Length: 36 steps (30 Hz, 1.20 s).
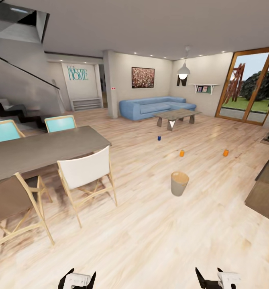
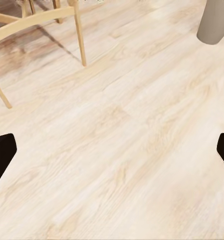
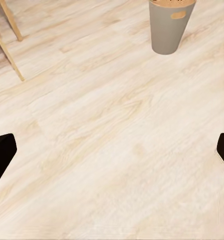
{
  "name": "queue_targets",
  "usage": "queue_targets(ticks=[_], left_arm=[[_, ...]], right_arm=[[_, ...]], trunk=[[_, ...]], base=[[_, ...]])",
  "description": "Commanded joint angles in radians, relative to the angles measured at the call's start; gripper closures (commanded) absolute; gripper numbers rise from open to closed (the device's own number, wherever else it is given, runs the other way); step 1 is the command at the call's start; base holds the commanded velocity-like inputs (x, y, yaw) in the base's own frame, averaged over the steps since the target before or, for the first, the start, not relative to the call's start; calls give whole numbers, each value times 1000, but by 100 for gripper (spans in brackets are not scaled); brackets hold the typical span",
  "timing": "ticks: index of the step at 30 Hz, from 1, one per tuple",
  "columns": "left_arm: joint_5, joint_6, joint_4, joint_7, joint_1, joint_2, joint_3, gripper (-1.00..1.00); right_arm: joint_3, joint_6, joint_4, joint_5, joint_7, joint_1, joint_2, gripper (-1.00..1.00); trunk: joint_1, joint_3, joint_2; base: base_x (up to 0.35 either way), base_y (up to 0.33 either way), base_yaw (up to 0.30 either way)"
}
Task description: Put the three can of soda from the living room inside the tash can in the kitchen.
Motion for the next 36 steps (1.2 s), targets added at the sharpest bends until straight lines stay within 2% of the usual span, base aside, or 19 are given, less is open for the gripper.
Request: queue_targets(ticks=[1, 16, 30, 36], left_arm=[[0, 0, 0, 0, 0, 0, 0, -100], [0, 0, 0, -1, 0, 0, 0, -100], [1, 0, 0, -1, 0, 0, 0, -100], [6, 0, 0, -3, 0, 1, 0, -100]], right_arm=[[0, 1, 0, 0, 0, -1, 0, -100], [0, -5, 0, 0, 4, -7, 4, -100], [-1, -6, 0, -1, 2, -7, 3, -100], [-1, -6, 0, -1, 3, -7, 4, -100]], trunk=[[0, 0, 0], [0, 0, 0], [0, 0, 0], [0, 0, 0]], base=[[244, -195, -7], [244, -195, -11], [244, -195, -205], [253, -158, -78]])
